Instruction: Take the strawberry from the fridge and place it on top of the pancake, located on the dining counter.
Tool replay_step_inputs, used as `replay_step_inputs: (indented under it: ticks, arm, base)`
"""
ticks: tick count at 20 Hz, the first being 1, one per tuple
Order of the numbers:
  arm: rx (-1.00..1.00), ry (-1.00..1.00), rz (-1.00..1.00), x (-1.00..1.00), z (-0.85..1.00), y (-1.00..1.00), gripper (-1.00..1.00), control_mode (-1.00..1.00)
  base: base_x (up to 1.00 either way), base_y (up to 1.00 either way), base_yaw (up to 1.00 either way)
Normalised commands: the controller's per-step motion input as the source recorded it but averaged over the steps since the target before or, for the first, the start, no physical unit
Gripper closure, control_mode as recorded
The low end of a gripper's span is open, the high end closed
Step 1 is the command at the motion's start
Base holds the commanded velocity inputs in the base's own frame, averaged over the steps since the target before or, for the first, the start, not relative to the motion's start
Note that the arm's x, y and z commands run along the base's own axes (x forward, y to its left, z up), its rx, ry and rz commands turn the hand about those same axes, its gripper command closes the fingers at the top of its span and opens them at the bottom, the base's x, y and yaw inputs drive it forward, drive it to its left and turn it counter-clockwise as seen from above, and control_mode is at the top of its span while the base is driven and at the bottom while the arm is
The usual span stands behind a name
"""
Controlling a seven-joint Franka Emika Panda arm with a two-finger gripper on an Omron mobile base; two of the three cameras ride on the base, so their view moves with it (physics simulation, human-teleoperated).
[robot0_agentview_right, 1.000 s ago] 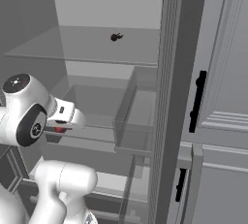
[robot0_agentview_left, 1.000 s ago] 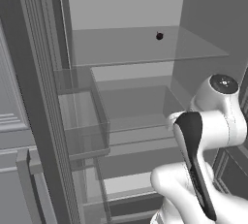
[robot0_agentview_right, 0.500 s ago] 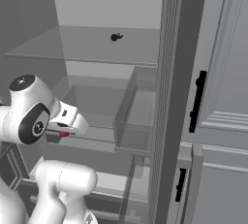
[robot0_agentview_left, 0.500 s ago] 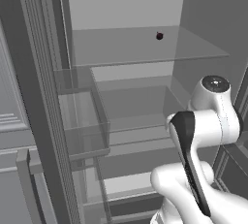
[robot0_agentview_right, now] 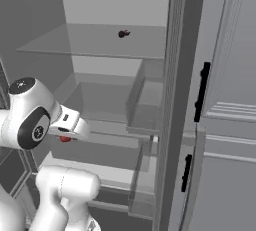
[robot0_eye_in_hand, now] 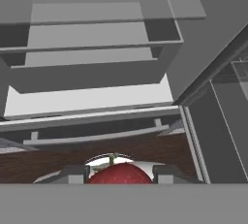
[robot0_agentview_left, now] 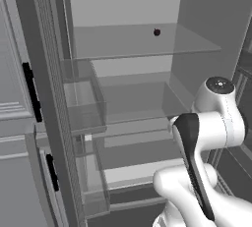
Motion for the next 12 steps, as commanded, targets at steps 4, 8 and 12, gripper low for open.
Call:
replay_step_inputs:
  ticks: [4, 8, 12]
  arm:
    - [0.0, 0.0, 0.0, 0.0, 0.0, 0.0, 1.0, 1.0]
    - [0.0, 0.0, 0.0, 0.0, 0.0, 0.0, 1.0, 1.0]
    - [0.0, 0.0, 0.0, 0.0, 0.0, 0.0, 1.0, 1.0]
  base:
    - [-0.96, 0.01, 0.0]
    - [-1.0, 0.03, 0.02]
    - [-1.0, 0.04, 0.11]
